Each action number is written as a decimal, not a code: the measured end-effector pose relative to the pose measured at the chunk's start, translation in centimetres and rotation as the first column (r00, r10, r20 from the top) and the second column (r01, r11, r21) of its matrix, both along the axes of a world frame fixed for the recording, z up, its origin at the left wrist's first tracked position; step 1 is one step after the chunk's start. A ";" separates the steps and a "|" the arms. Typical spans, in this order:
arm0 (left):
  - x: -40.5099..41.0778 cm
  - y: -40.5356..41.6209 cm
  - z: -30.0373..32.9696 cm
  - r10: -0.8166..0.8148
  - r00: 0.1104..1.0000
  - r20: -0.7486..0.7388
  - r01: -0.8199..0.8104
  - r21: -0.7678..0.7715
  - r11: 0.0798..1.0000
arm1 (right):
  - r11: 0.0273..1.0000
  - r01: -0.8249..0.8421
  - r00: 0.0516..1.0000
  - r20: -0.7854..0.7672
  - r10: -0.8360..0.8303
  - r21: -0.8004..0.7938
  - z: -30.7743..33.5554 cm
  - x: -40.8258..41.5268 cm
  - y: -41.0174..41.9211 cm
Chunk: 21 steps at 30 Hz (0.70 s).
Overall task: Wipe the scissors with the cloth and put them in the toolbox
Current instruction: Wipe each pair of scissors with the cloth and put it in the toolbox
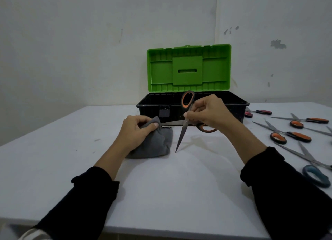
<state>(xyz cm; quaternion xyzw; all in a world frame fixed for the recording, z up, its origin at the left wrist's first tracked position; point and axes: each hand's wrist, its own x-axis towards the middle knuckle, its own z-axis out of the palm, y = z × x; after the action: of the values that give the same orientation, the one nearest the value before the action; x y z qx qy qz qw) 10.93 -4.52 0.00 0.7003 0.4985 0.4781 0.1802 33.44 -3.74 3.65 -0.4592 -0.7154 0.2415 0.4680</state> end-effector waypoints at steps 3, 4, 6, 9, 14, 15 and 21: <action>0.0 0.2 -0.2 0.069 0.997 -0.041 -0.070 -0.019 0.997 | 0.995 0.096 0.995 -0.007 -0.096 0.014 -0.2 0.5 0.3; 0.0 0.3 -0.3 0.098 0.990 -0.097 -0.100 -0.014 0.995 | 0.991 0.133 0.991 -0.029 -0.133 0.018 -0.2 0.6 0.5; 0.3 0.3 -0.8 0.152 0.945 -0.288 -0.148 0.036 0.988 | 0.981 0.196 0.971 -0.142 -0.192 0.010 -0.2 0.6 0.5; 1.0 0.1 -1.2 0.193 0.874 -0.445 -0.160 0.110 0.981 | 0.979 0.196 0.915 -0.349 -0.201 -0.049 -0.1 0.1 0.5; 1.9 -0.2 -1.1 0.238 0.828 -0.508 -0.115 0.262 0.958 | 0.989 0.016 0.814 -0.572 -0.100 -0.149 0.0 -0.7 0.7; 2.3 -0.2 -0.9 0.208 0.845 -0.493 -0.088 0.255 0.963 | 0.987 -0.025 0.783 -0.617 -0.078 -0.156 0.1 -1.1 0.7; 3.9 -0.5 -0.1 -0.002 0.995 -0.101 0.025 0.225 0.974 | 0.974 -0.193 0.684 -0.728 0.049 -0.116 0.4 -2.7 -0.1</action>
<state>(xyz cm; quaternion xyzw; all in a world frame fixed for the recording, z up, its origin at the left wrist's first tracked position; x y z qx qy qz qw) 14.85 -5.01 -0.05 0.7429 0.4445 0.4945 0.0774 30.70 -3.82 4.06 -0.3202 -0.4777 0.4971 0.6497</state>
